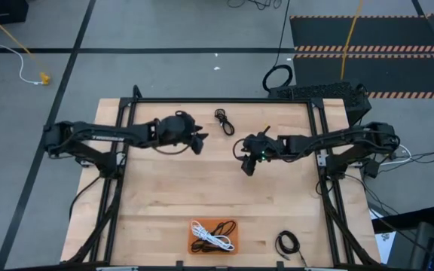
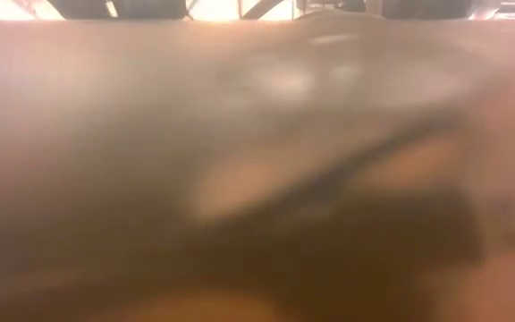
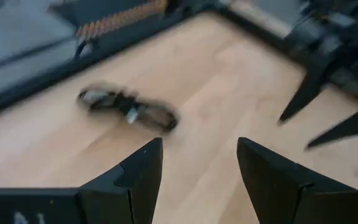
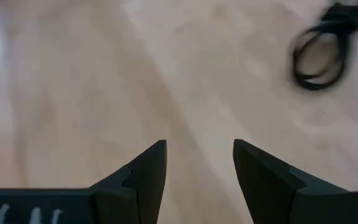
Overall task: Pick and place USB-C Cables
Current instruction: Put the top center black charger cable into the orange bin
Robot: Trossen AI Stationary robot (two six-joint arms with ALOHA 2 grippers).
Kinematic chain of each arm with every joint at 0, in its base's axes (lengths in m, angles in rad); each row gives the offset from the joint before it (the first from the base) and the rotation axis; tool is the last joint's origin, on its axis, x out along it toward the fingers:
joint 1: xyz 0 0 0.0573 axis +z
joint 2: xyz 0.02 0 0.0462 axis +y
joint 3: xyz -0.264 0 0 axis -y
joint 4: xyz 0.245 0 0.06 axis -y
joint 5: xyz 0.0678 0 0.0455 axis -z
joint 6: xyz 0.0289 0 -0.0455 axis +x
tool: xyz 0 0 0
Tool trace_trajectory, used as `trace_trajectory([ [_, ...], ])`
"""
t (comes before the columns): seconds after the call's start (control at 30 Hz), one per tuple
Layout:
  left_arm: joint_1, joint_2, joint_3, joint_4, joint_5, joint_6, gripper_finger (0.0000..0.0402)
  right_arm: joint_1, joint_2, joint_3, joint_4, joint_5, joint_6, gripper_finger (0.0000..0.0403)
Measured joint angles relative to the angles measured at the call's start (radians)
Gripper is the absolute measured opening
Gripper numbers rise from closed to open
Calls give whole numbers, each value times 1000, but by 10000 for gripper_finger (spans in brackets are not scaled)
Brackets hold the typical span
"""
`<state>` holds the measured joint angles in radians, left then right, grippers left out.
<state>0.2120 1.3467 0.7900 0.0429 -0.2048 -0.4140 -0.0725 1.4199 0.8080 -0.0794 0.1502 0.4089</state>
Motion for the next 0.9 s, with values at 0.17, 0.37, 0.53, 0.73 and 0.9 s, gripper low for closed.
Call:
trace_trajectory([
  [0.17,33,43,0,39,22,-58,207,-52,6,-7,51,112,74,176],
  [0.37,35,87,-2,97,67,-87,207,-117,45,-7,220,47,96,176],
  [0.53,35,80,-2,93,76,-73,207,-169,116,-7,317,29,111,176],
  [0.73,41,51,-1,101,77,-23,207,-229,231,-6,509,-5,123,176],
  [0.9,61,17,-1,88,78,18,207,-280,271,4,535,-50,135,176],
])
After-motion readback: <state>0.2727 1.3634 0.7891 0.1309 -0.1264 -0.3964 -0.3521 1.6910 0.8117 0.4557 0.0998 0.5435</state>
